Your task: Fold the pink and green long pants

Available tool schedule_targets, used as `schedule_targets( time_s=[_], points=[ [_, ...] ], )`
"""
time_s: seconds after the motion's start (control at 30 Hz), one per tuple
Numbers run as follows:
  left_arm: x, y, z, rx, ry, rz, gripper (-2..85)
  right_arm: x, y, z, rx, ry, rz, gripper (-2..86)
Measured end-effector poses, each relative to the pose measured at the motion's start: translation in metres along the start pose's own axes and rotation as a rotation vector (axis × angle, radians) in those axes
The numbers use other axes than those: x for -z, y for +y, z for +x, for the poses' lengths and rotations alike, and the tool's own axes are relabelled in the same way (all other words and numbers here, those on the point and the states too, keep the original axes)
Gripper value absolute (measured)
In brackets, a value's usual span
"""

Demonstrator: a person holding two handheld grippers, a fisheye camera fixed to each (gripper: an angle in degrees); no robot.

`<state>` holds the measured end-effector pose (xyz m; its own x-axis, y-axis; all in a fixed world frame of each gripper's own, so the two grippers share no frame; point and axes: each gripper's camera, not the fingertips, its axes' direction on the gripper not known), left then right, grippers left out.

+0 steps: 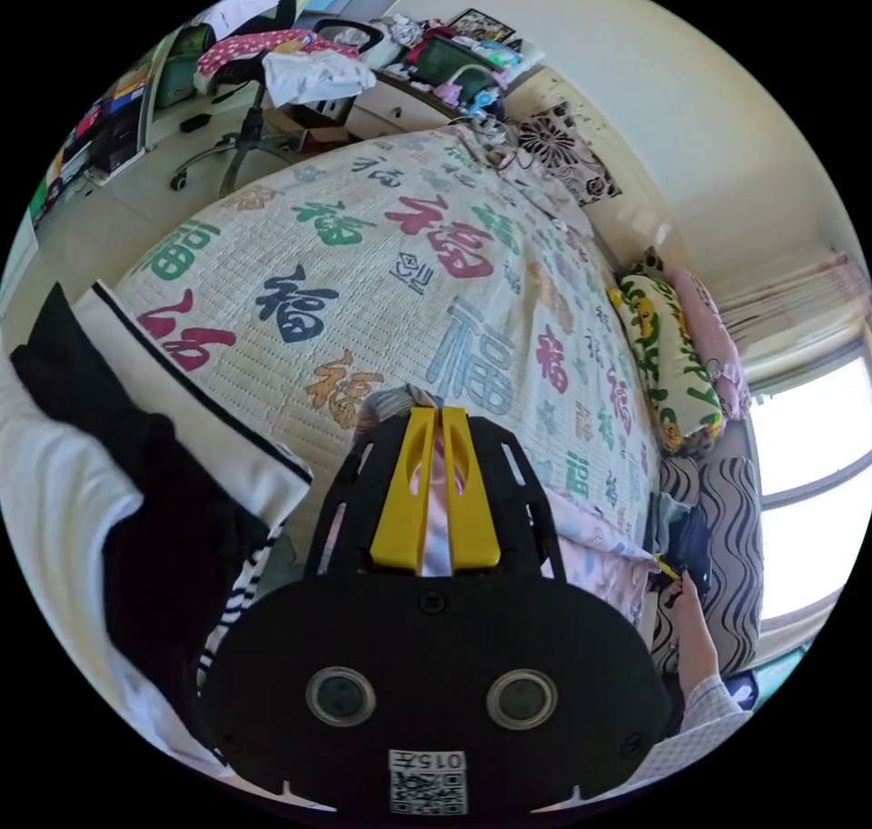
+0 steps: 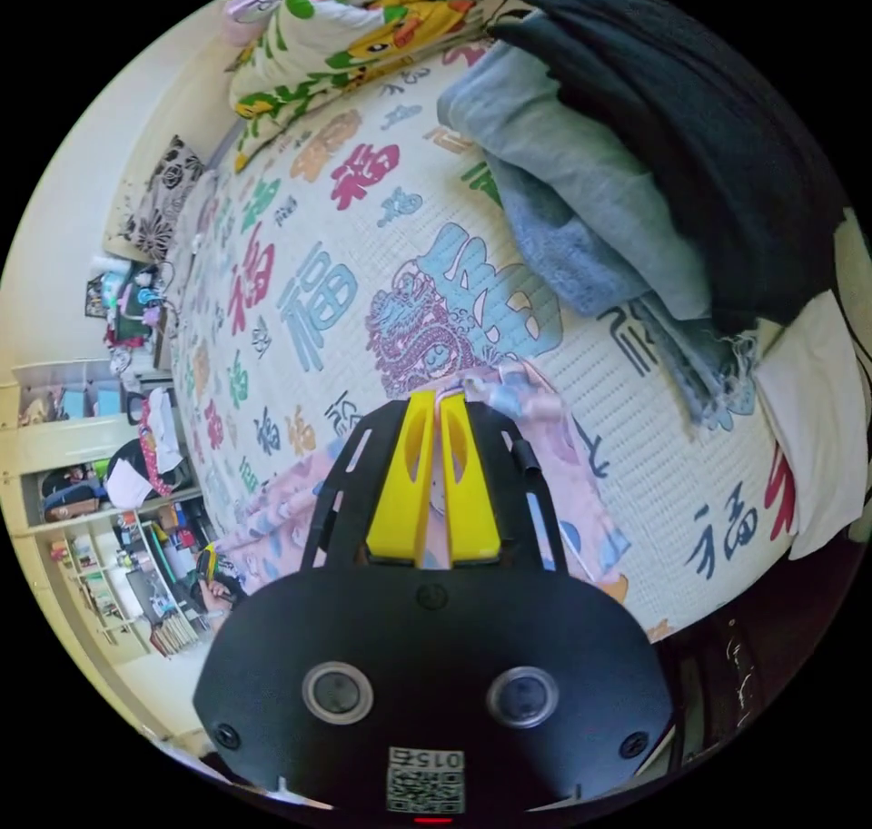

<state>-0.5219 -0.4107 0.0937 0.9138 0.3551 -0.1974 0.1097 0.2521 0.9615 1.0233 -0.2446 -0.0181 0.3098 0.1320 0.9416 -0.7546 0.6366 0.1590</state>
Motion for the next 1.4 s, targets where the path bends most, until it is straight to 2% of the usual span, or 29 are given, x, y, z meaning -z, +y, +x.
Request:
schedule_targets(
  time_s=[0.1,0.2,0.47,0.6,0.73,0.8,0.93,1.07,1.23,1.4],
  points=[
    [-0.023,-0.015,-0.007,0.030,-0.008,-0.018,1.5,-0.016,-0.023,-0.001,-0.031,0.044,-0.048,2.6],
    [-0.027,-0.028,-0.012,-0.009,0.033,-0.014,7.1,-0.003,-0.032,0.003,-0.018,0.052,0.017,4.6],
    [0.043,-0.020,-0.022,-0.053,0.167,0.207,11.6,0.060,-0.006,0.050,0.095,-0.135,0.165,8.1],
    [0.070,0.025,-0.036,-0.072,0.171,0.136,12.4,0.061,0.058,0.121,0.013,-0.203,0.185,8.5],
    [0.076,0.079,-0.073,0.037,0.177,0.063,13.2,0.030,0.113,0.198,-0.162,-0.428,0.170,10.0],
    [0.073,0.094,-0.088,0.086,0.168,0.048,13.4,0.016,0.118,0.211,-0.181,-0.498,0.147,10.6],
    [0.057,0.102,-0.118,0.196,0.189,0.014,14.6,-0.004,0.098,0.218,-0.188,-0.571,0.143,12.0],
    [0.041,0.087,-0.134,0.220,0.191,-0.027,16.2,-0.017,0.073,0.227,-0.217,-0.622,0.140,13.0],
    [0.035,0.063,-0.147,0.241,0.225,0.070,17.0,-0.029,0.047,0.234,-0.204,-0.643,0.152,13.7],
    [0.026,0.047,-0.160,0.317,0.225,0.077,17.0,-0.051,0.041,0.251,-0.235,-0.842,0.185,16.3]
  ],
)
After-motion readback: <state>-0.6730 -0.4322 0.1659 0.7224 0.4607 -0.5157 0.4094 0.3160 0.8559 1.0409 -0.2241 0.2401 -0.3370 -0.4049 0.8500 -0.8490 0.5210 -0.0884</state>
